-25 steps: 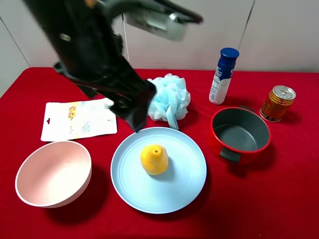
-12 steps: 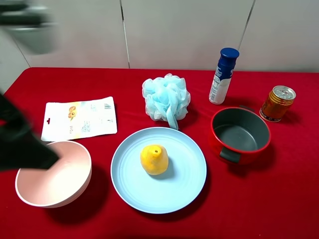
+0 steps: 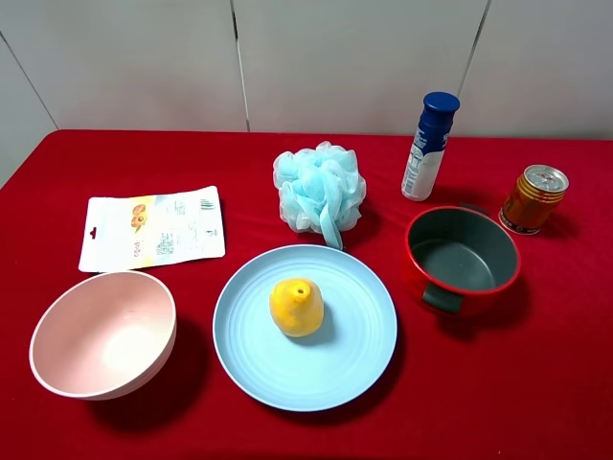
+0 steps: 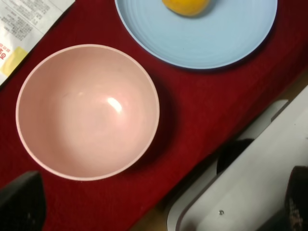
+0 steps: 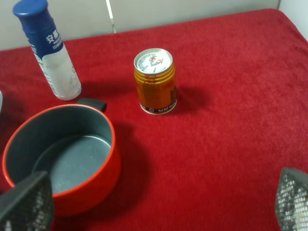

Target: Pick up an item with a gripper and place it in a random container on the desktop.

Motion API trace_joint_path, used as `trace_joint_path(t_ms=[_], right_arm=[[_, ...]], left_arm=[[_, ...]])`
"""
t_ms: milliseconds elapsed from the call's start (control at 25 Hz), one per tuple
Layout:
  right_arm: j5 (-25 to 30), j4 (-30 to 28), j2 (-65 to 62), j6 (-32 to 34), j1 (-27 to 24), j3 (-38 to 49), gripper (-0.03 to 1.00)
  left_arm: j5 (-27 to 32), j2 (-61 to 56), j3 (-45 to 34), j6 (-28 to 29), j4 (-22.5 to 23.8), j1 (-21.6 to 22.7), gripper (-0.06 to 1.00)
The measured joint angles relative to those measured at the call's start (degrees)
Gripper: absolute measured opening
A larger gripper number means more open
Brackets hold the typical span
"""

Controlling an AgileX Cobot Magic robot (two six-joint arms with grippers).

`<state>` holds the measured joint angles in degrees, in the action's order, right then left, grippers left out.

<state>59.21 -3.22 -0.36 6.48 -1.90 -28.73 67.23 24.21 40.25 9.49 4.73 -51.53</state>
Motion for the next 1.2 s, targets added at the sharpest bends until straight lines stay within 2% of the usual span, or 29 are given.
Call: trace_joint_path(t_ms=[120,200,440,760,920,1040,1200], right_arm=[[0.0,0.0,0.0,0.0,0.0,0.0,0.69],[0.0,0.0,0.0,0.0,0.0,0.0,0.69],[0.0,0.0,0.0,0.0,0.0,0.0,0.69],[0.0,0.0,0.0,0.0,0.0,0.0,0.69],[0.0,0.0,0.0,0.0,0.0,0.0,0.69],[0.0,0.0,0.0,0.0,0.0,0.0,0.69],[0.0,0.0,0.0,0.0,0.0,0.0,0.69]], left_arm=[[0.0,-6.2,-3.1,-0.1,1.2,3.0,0.99],[0.0,-10.3,-4.7,-0.1,2.0,6.6,0.99],[-0.4,-18.6,-8.1,-0.1,2.5,20.1,0.99],[-5.9,-20.5,-11.7,-0.4,0.7,37.2,0.99],[-6.0,-20.5,-11.9,-3.4,-1.1,44.7,0.99],[-6.0,-20.5,-11.9,-8.3,-2.9,49.1,0.99],[-6.2,-20.5,-12.1,-11.6,-4.7,51.8,0.99]])
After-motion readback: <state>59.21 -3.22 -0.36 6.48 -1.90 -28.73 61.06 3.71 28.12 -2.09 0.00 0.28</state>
